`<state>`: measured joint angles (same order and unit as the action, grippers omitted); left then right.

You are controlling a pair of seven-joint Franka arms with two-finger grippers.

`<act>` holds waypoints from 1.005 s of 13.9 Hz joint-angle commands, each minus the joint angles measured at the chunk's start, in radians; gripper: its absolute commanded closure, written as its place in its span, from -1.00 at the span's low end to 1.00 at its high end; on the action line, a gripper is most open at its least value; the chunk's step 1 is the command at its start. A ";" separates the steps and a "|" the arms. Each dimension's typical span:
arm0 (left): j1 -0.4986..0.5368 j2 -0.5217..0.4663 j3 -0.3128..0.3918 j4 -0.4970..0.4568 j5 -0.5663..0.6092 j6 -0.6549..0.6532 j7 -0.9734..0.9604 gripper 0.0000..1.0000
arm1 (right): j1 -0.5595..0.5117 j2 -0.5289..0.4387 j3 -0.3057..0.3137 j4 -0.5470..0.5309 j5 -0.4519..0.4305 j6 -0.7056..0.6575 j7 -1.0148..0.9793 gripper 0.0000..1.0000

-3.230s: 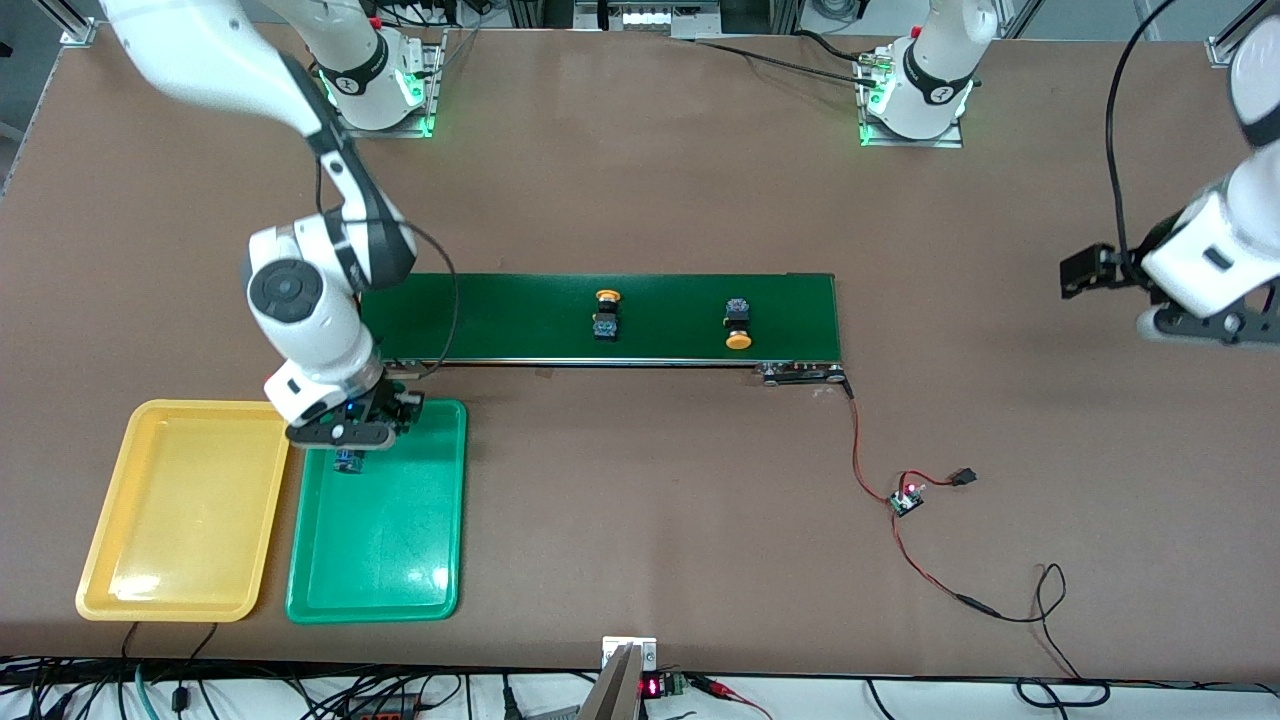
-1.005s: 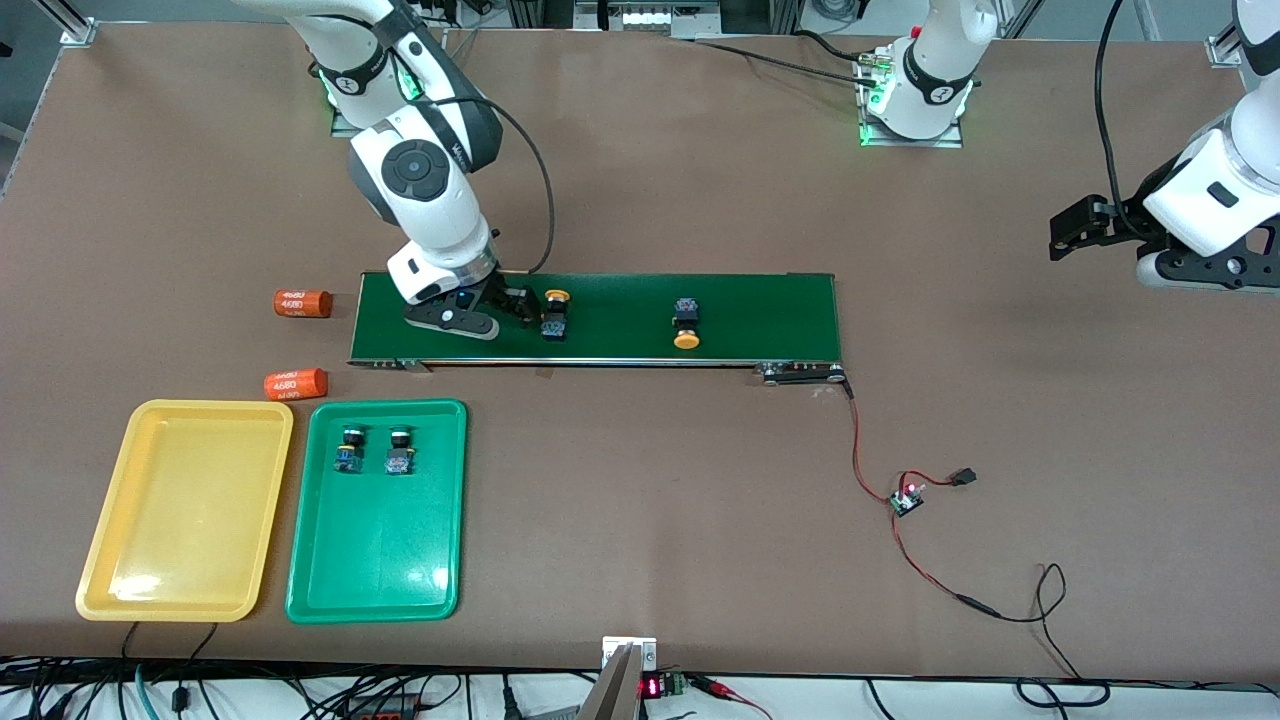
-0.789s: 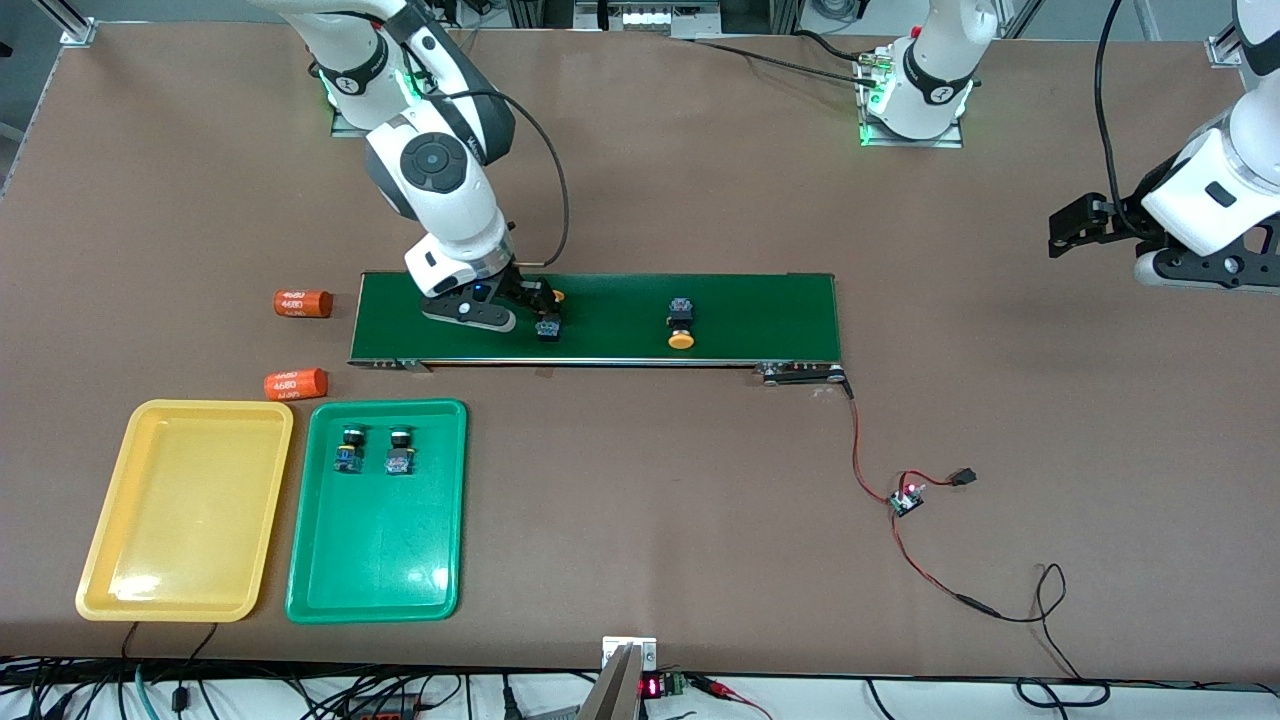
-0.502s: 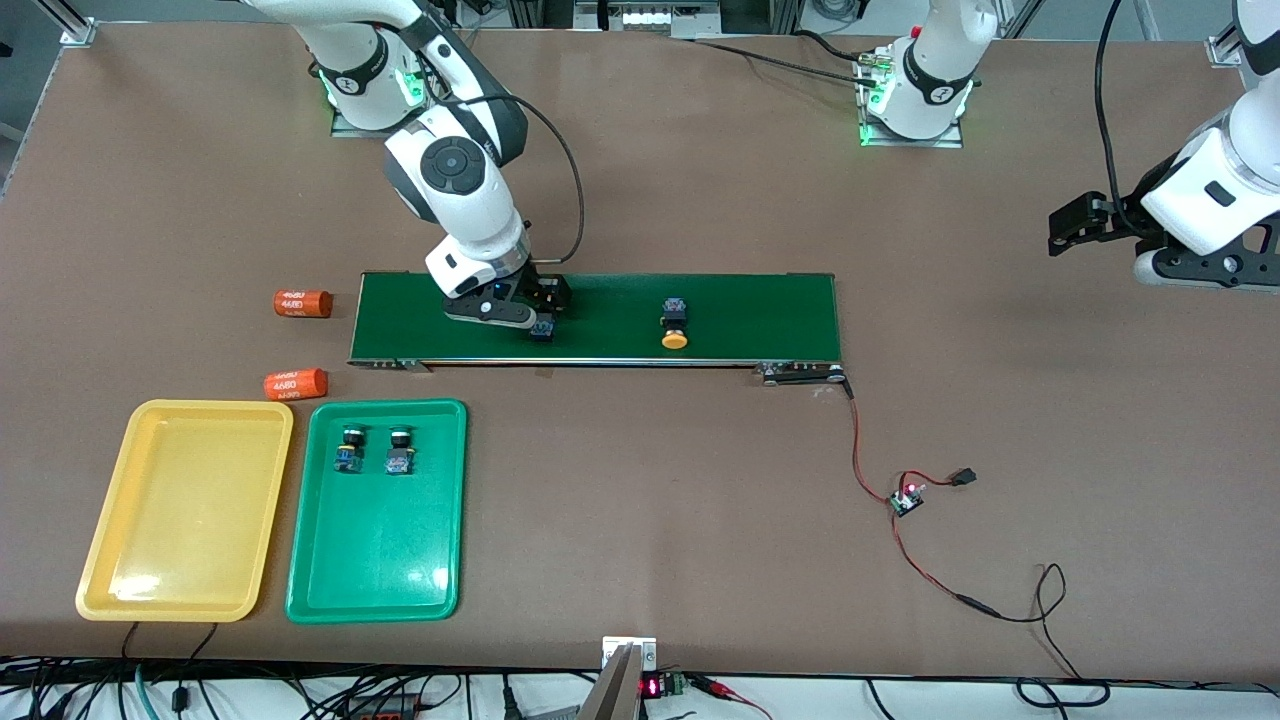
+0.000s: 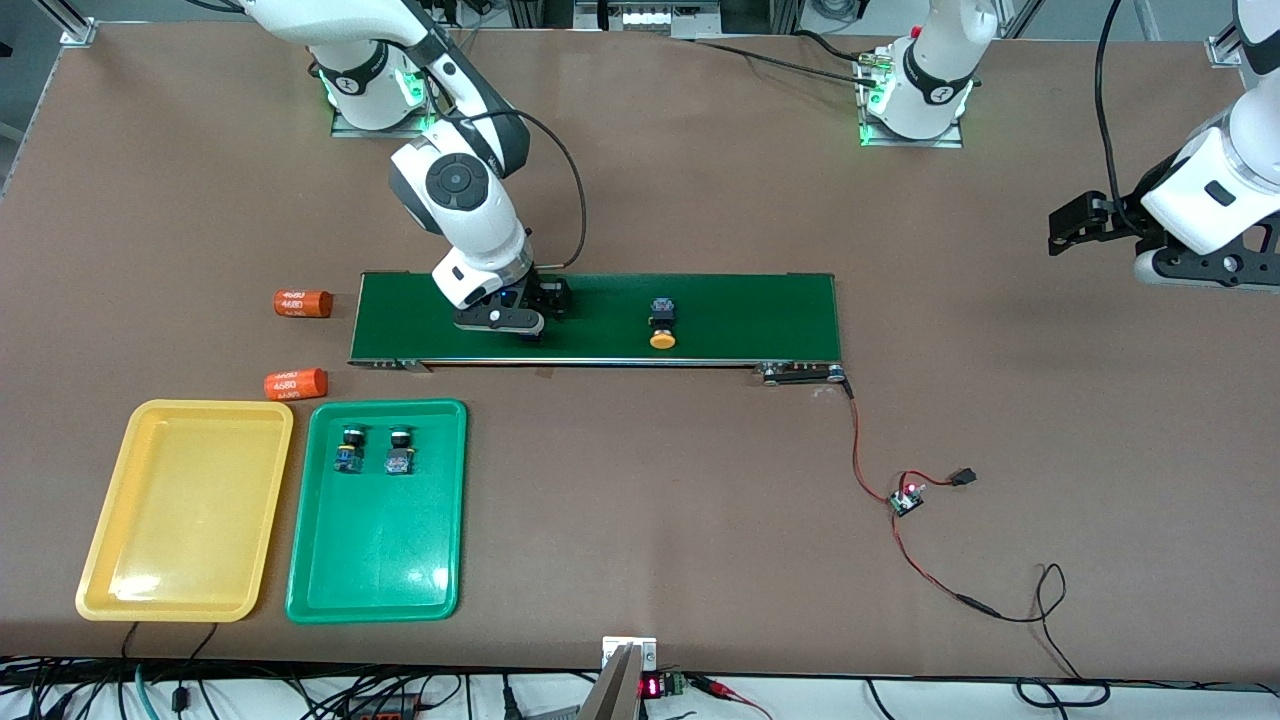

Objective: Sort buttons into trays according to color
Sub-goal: 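Carry the yellow-capped button over the yellow tray with the right gripper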

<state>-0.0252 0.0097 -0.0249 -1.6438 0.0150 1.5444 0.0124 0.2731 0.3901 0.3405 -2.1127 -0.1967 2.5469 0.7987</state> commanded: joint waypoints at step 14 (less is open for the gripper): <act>0.001 -0.013 0.013 0.002 -0.017 -0.029 -0.003 -1.00 | -0.184 -0.025 -0.264 0.290 0.074 -0.341 -0.563 0.84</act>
<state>-0.0249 0.0088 -0.0208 -1.6439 0.0150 1.5304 0.0105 0.1352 0.3560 0.0979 -1.8463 -0.1766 2.2213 0.3530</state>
